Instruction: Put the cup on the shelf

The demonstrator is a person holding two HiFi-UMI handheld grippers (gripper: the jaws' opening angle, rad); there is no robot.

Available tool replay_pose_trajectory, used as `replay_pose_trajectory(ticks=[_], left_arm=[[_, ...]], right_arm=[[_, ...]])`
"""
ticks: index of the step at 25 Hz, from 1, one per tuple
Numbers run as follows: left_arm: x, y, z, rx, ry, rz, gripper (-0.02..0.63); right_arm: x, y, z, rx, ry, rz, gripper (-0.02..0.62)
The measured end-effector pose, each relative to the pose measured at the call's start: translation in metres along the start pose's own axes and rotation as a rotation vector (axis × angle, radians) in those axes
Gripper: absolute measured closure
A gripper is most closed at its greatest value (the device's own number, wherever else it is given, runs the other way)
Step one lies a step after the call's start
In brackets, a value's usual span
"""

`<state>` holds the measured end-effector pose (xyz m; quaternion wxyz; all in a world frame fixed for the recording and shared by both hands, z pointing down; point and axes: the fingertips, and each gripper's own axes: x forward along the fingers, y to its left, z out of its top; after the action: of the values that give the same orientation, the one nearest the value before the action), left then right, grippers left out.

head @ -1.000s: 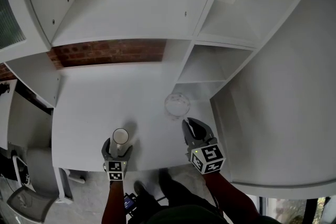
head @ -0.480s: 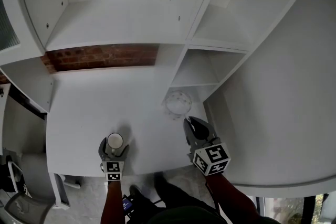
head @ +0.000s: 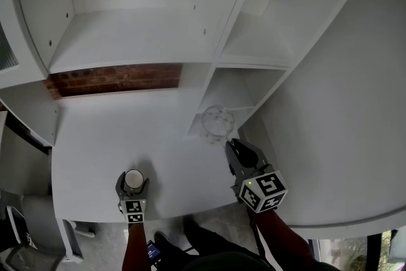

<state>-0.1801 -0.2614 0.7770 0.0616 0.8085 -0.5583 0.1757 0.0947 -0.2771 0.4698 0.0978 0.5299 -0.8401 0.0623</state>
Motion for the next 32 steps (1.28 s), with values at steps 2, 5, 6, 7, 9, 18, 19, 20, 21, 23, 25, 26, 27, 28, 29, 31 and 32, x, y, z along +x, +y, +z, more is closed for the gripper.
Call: replay_pose_trajectory(ticks=[2, 5, 6, 7, 9, 18, 19, 20, 21, 23, 25, 26, 27, 28, 29, 31, 32], left_arm=[[0.002, 0.001, 0.001, 0.000, -0.002, 0.005, 0.210], [0.003, 0.002, 0.002, -0.006, -0.006, 0.014, 0.212], [0.004, 0.002, 0.002, -0.008, -0.007, 0.016, 0.212], [0.004, 0.002, 0.002, -0.010, -0.008, 0.018, 0.212], [0.006, 0.002, 0.004, -0.013, -0.010, 0.020, 0.213], [0.005, 0.007, 0.009, -0.030, -0.018, 0.037, 0.215], [0.005, 0.008, 0.011, -0.032, -0.019, 0.037, 0.215], [0.004, 0.008, 0.013, -0.033, -0.019, 0.036, 0.215], [0.003, 0.008, 0.015, -0.033, -0.017, 0.035, 0.215], [0.001, 0.009, 0.020, -0.033, -0.010, 0.031, 0.215], [0.000, 0.009, 0.026, -0.038, -0.006, 0.022, 0.215], [-0.001, 0.010, 0.030, -0.042, -0.006, 0.016, 0.215], [-0.002, 0.010, 0.034, -0.045, -0.006, 0.010, 0.215], [-0.003, 0.010, 0.038, -0.045, -0.006, 0.005, 0.215], [-0.004, 0.010, 0.041, -0.042, -0.006, 0.001, 0.215], [-0.007, 0.011, 0.049, -0.036, -0.008, -0.002, 0.215], [-0.008, 0.012, 0.053, -0.033, -0.009, -0.003, 0.215]], right_arm=[[-0.002, -0.003, 0.008, 0.000, -0.010, -0.003, 0.538], [-0.005, -0.008, 0.018, -0.002, -0.025, -0.010, 0.538], [-0.006, -0.010, 0.022, -0.002, -0.030, -0.012, 0.538], [-0.007, -0.012, 0.025, -0.001, -0.034, -0.015, 0.538], [-0.010, -0.017, 0.032, 0.000, -0.044, -0.021, 0.538], [-0.021, -0.029, 0.055, -0.016, -0.074, -0.040, 0.538], [-0.022, -0.031, 0.057, -0.016, -0.078, -0.043, 0.538], [-0.023, -0.032, 0.060, -0.016, -0.081, -0.045, 0.538], [-0.025, -0.034, 0.062, -0.014, -0.085, -0.048, 0.538], [-0.028, -0.038, 0.067, -0.010, -0.093, -0.052, 0.538], [-0.030, -0.041, 0.073, -0.007, -0.100, -0.055, 0.538], [-0.031, -0.043, 0.076, -0.007, -0.104, -0.057, 0.538], [-0.033, -0.045, 0.079, -0.008, -0.109, -0.058, 0.538], [-0.034, -0.046, 0.082, -0.008, -0.115, -0.061, 0.538], [-0.036, -0.047, 0.085, -0.009, -0.121, -0.063, 0.538], [-0.039, -0.050, 0.091, -0.011, -0.133, -0.065, 0.538], [-0.041, -0.050, 0.095, -0.012, -0.140, -0.064, 0.538]])
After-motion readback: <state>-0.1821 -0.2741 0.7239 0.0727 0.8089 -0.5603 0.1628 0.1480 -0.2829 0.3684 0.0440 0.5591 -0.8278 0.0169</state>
